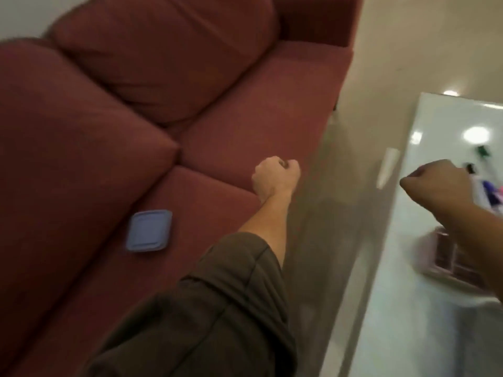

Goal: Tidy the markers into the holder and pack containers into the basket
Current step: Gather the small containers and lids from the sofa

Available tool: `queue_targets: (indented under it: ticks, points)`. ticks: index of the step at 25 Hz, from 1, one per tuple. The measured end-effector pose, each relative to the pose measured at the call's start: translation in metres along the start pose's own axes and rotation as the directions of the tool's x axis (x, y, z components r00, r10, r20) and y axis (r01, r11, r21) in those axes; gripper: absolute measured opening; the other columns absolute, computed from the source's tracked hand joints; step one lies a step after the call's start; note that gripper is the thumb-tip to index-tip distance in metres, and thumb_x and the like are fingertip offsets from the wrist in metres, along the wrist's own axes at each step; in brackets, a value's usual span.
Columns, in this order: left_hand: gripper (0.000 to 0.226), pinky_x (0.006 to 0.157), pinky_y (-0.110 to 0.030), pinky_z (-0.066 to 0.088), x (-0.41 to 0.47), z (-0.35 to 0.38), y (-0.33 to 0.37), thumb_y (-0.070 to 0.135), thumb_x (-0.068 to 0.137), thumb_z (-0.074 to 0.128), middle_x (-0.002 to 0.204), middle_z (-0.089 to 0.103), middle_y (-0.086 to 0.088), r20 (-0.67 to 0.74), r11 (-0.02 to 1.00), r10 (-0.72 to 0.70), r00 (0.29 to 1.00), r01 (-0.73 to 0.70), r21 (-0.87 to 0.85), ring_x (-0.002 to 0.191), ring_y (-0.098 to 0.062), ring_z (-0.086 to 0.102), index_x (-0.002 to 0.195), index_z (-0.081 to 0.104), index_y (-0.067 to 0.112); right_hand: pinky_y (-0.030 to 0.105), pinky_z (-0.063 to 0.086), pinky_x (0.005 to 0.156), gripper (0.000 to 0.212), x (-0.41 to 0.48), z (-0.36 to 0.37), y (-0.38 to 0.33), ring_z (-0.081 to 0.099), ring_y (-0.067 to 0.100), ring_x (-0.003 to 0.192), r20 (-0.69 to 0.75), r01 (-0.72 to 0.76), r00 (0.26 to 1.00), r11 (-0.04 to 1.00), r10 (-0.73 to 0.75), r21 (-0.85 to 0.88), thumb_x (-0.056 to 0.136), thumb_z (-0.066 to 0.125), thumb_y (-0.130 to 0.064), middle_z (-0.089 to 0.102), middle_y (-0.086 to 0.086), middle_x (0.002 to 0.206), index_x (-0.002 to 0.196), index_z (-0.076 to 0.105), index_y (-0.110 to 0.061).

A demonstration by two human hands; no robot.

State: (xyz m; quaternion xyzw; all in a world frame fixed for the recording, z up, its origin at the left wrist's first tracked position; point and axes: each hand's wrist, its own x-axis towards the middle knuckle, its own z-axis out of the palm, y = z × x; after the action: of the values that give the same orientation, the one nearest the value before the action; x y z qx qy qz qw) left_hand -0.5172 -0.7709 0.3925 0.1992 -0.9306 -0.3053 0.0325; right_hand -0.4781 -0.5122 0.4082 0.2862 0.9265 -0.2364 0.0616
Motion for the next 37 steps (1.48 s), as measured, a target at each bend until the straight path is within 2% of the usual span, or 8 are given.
queue_targets:
  ticks: [3,8,13,18,23,27,32,37]
  points:
    - [0.036,0.08,-0.032,0.051,0.045,-0.079,-0.101,0.041,0.083,0.056,0.096,0.075,-0.009,-0.195,0.984,-0.168,0.966,0.178,0.032,0.098,-0.033,0.067,0.1,0.078,0.017,0.045,0.062,0.079,0.023,-0.027,0.069,-0.107,0.074,0.04,0.082,0.135,0.208,0.966,0.973,-0.22,0.095,0.081,0.068,-0.023,0.076,0.019,0.083,0.092,0.081,-0.008]
    - [0.033,0.086,-0.037,0.05,0.086,-0.158,-0.26,0.033,0.089,0.055,0.112,0.071,-0.014,-0.301,0.895,-0.409,0.861,0.444,0.054,0.107,-0.036,0.063,0.111,0.075,0.017,0.037,0.061,0.085,0.019,-0.11,0.199,-0.252,0.075,0.028,0.085,0.395,0.302,0.843,0.929,-0.364,0.212,0.084,0.066,-0.026,0.078,0.008,0.089,0.094,0.081,-0.021]
    - [0.036,0.092,-0.041,0.049,0.104,-0.16,-0.35,0.033,0.093,0.055,0.12,0.066,-0.016,-0.239,0.824,-0.534,0.811,0.563,0.069,0.112,-0.036,0.06,0.122,0.07,0.018,0.032,0.065,0.065,0.015,-0.167,0.303,-0.314,0.071,0.017,0.047,0.585,0.159,0.767,0.961,-0.265,0.226,0.086,0.068,-0.028,0.077,0.003,0.082,0.088,0.079,-0.018]
    - [0.039,0.09,-0.04,0.048,0.109,-0.154,-0.385,0.038,0.098,0.045,0.106,0.071,-0.02,-0.165,0.809,-0.563,0.81,0.581,0.089,0.104,-0.04,0.062,0.101,0.073,0.011,0.041,0.064,0.056,0.031,-0.188,0.354,-0.34,0.075,0.024,0.058,0.665,-0.099,0.736,0.952,-0.127,0.291,0.084,0.07,-0.038,0.075,0.009,0.082,0.081,0.073,-0.007]
    - [0.048,0.082,-0.043,0.048,0.111,-0.149,-0.36,0.044,0.101,0.043,0.103,0.069,-0.026,-0.188,0.881,-0.422,0.887,0.45,0.144,0.1,-0.047,0.062,0.097,0.073,0.008,0.043,0.064,0.076,0.041,-0.184,0.347,-0.344,0.076,0.031,0.082,0.647,-0.057,0.743,0.947,-0.171,0.316,0.071,0.06,-0.044,0.077,0.01,0.092,0.087,0.077,-0.01]
    - [0.049,0.077,-0.046,0.049,0.12,-0.124,-0.291,0.043,0.101,0.047,0.098,0.066,-0.035,-0.152,0.955,-0.232,0.961,0.255,0.152,0.093,-0.053,0.061,0.097,0.074,0.002,0.036,0.058,0.092,0.031,-0.135,0.292,-0.313,0.071,0.029,0.103,0.513,0.001,0.838,0.942,-0.183,0.334,0.084,0.066,-0.036,0.077,0.012,0.105,0.099,0.078,-0.011]
    - [0.054,0.067,-0.042,0.046,0.1,-0.053,-0.145,0.046,0.099,0.047,0.084,0.067,-0.032,-0.027,0.994,0.101,0.995,-0.099,0.049,0.081,-0.049,0.063,0.084,0.073,0.001,0.035,0.059,0.089,0.027,-0.043,0.179,-0.21,0.072,0.027,0.101,0.294,-0.038,0.952,0.926,-0.08,0.376,0.086,0.069,-0.037,0.078,0.007,0.101,0.098,0.08,-0.015]
    - [0.051,0.067,-0.04,0.045,0.036,0.024,-0.002,0.043,0.1,0.048,0.079,0.068,-0.025,0.086,0.955,0.294,0.952,-0.289,-0.06,0.079,-0.044,0.063,0.076,0.07,0.003,0.037,0.06,0.087,0.024,0.01,0.074,-0.077,0.073,0.025,0.093,0.114,-0.12,0.99,0.89,0.078,0.44,0.084,0.07,-0.033,0.079,0.007,0.095,0.093,0.082,-0.014]
